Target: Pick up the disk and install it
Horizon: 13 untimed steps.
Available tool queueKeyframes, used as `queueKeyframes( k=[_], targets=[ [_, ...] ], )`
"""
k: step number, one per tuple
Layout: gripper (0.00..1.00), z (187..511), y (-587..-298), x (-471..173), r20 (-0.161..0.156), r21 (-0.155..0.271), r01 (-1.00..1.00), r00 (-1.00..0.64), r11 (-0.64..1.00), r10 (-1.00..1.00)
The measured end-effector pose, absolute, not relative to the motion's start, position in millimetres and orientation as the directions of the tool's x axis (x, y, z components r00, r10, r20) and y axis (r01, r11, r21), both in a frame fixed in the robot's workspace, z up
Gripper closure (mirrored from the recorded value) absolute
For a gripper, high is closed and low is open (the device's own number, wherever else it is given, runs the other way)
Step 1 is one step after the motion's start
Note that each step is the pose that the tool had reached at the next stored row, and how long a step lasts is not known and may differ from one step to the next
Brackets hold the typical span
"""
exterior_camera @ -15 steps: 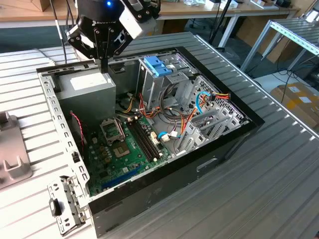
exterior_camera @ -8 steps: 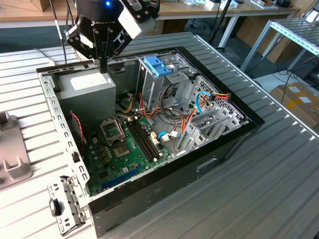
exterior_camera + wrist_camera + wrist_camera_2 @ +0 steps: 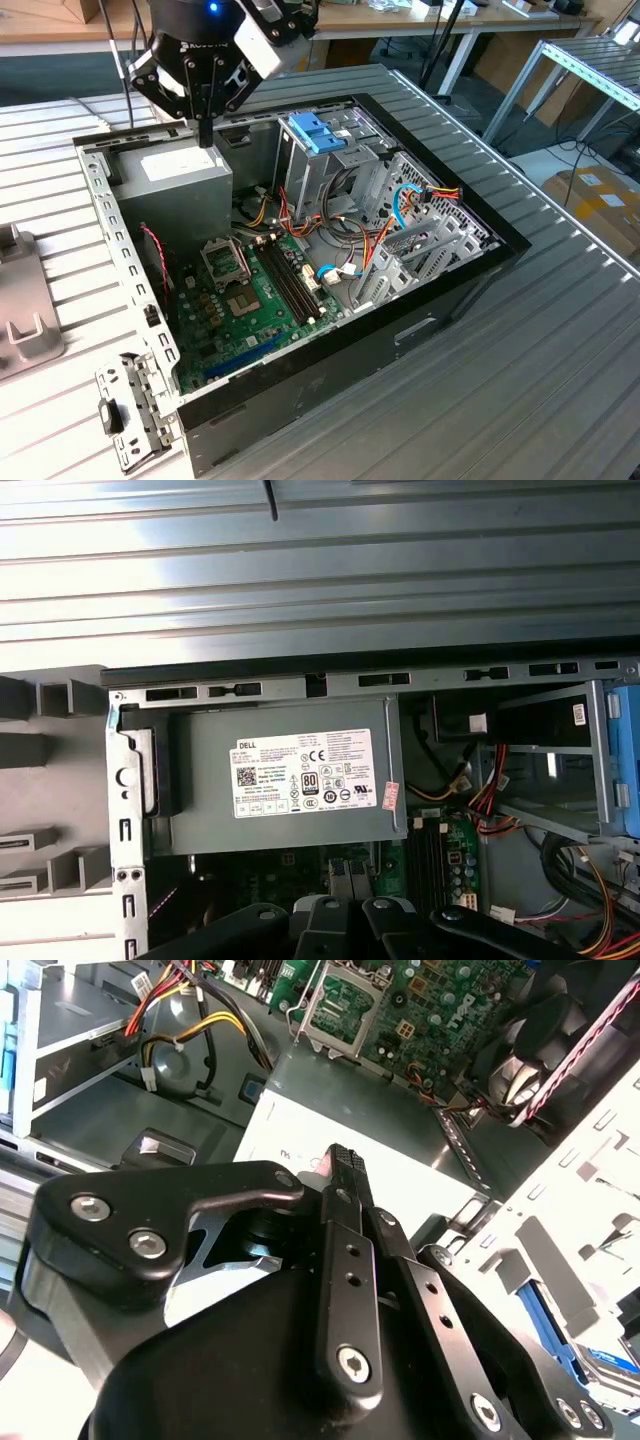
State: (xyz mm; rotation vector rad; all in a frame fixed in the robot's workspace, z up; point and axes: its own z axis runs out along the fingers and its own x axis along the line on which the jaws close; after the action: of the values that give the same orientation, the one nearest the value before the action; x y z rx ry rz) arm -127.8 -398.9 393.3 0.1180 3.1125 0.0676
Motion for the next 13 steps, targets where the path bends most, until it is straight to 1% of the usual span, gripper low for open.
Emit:
queueKeyframes(
  k=[13],
  targets=[
    [0.89,393.3,-398.9,-131.6,-0.024,0.044,0.075,-0.997,0.996,0.076]
  ],
)
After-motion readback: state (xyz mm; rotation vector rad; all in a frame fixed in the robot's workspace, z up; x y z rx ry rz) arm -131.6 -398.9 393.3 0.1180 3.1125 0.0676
